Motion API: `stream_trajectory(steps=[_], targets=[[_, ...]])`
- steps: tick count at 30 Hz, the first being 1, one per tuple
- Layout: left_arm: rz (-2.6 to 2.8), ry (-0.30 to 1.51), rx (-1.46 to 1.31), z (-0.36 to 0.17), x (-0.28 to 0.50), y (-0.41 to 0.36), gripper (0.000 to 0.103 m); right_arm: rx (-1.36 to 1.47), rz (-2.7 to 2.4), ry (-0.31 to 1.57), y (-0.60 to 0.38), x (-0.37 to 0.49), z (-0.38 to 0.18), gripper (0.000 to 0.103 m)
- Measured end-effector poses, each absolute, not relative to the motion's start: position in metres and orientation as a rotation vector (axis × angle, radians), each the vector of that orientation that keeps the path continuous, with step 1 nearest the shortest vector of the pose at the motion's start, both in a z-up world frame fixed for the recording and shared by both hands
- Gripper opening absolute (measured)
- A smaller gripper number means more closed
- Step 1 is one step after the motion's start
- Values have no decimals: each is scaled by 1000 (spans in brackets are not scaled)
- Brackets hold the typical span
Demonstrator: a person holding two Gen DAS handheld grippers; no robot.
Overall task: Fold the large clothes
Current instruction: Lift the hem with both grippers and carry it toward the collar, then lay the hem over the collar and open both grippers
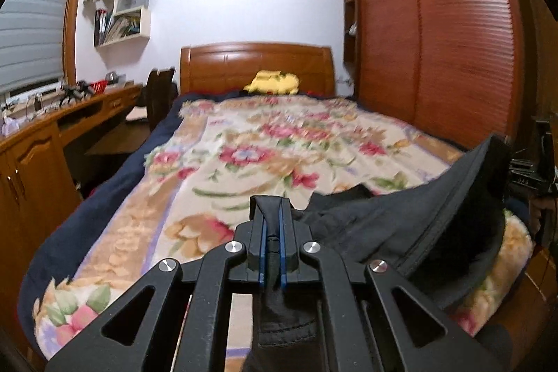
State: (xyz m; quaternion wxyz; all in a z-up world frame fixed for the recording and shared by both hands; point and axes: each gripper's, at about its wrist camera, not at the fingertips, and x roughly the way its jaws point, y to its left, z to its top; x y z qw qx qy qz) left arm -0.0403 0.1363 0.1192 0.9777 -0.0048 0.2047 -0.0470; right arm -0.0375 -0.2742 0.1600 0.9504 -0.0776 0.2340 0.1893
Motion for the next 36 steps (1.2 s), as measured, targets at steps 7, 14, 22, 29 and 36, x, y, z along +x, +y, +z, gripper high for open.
stream_trajectory(steps=[7,14,22,29,36], targets=[[-73,525,-45,73,33,142,6,-191,364,586,-251,42,136,7],[-74,569,-109,67,110,142,6,-171,331,581,-244,98,145,7],[-60,592,-30,73,157,116,11,-136,268,617,-238,164,131,7],[-78,546,56,78,133,105,61,-162,255,643,-225,159,117,10],[-153,569,49,68,104,100,82,-201,248,561,-225,136,132,79]])
